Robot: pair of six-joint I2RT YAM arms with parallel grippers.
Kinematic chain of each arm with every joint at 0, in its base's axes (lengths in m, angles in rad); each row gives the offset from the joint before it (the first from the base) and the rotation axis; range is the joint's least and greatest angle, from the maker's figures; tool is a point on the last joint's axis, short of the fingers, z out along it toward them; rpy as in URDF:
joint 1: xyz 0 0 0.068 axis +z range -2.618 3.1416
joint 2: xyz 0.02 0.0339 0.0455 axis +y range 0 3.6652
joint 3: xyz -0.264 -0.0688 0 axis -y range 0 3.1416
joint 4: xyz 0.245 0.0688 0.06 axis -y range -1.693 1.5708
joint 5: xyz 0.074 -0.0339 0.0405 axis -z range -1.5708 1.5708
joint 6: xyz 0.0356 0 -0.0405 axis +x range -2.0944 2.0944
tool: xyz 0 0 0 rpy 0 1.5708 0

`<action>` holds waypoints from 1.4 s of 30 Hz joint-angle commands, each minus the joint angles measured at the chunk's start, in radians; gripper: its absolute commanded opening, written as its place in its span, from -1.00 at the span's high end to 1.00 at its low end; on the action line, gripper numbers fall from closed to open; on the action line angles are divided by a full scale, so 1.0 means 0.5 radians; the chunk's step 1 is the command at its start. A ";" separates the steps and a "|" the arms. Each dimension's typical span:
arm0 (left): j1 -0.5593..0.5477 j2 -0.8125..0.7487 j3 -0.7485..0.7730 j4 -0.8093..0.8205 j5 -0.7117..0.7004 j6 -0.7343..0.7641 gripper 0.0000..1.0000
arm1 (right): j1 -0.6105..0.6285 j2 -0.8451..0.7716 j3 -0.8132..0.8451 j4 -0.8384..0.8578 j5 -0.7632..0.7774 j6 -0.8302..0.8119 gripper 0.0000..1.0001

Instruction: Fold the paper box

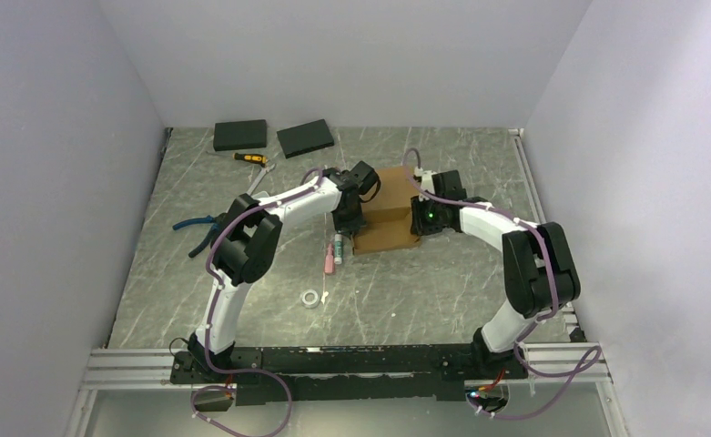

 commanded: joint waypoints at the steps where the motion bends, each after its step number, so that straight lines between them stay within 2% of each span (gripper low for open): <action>1: -0.013 -0.063 -0.019 0.078 0.086 -0.071 1.00 | 0.128 0.042 0.078 -0.022 0.446 -0.171 0.82; 2: -0.013 -0.070 -0.026 0.083 0.087 -0.077 1.00 | 0.148 0.040 0.081 -0.024 0.499 -0.185 1.00; 6: -0.013 -0.092 -0.056 0.119 0.104 -0.089 1.00 | 0.230 0.040 0.068 0.014 0.701 -0.251 1.00; 9: -0.012 -0.090 -0.057 0.131 0.115 -0.084 1.00 | 0.249 0.047 0.066 0.022 0.690 -0.279 1.00; 10: -0.011 -0.088 -0.057 0.134 0.114 -0.080 1.00 | 0.249 0.046 0.067 0.020 0.669 -0.281 0.93; 11: -0.013 -0.084 -0.055 0.136 0.114 -0.078 1.00 | 0.250 0.049 0.069 0.024 0.644 -0.281 0.76; 14: -0.013 -0.066 -0.035 0.119 0.100 -0.071 1.00 | 0.249 0.031 0.071 0.037 0.623 -0.284 0.43; 16: -0.012 -0.055 -0.016 0.102 0.089 -0.068 1.00 | 0.249 0.013 0.071 0.058 0.622 -0.284 0.32; 19: -0.012 -0.049 -0.005 0.097 0.081 -0.064 1.00 | 0.251 0.022 0.082 0.085 0.644 -0.288 0.28; 22: -0.012 -0.039 0.011 0.090 0.075 -0.069 1.00 | 0.252 0.050 0.073 0.096 0.675 -0.285 0.46; 23: -0.012 -0.033 0.018 0.088 0.078 -0.070 1.00 | 0.252 0.058 0.068 0.102 0.694 -0.289 0.77; 24: -0.011 -0.030 0.020 0.088 0.082 -0.073 1.00 | 0.256 0.068 0.068 0.100 0.726 -0.293 0.95; 28: -0.014 -0.018 0.033 0.086 0.089 -0.087 1.00 | 0.307 0.109 0.050 0.137 0.959 -0.342 1.00; 33: -0.016 -0.025 0.039 0.081 0.065 -0.090 1.00 | 0.300 0.073 0.049 0.129 0.812 -0.341 0.98; 37: -0.015 -0.026 0.044 0.064 0.043 -0.075 1.00 | 0.226 -0.057 0.044 0.120 0.613 -0.316 0.35; 42: -0.013 -0.015 0.073 0.048 0.028 -0.063 0.95 | 0.119 -0.207 0.018 0.124 0.331 -0.281 -0.03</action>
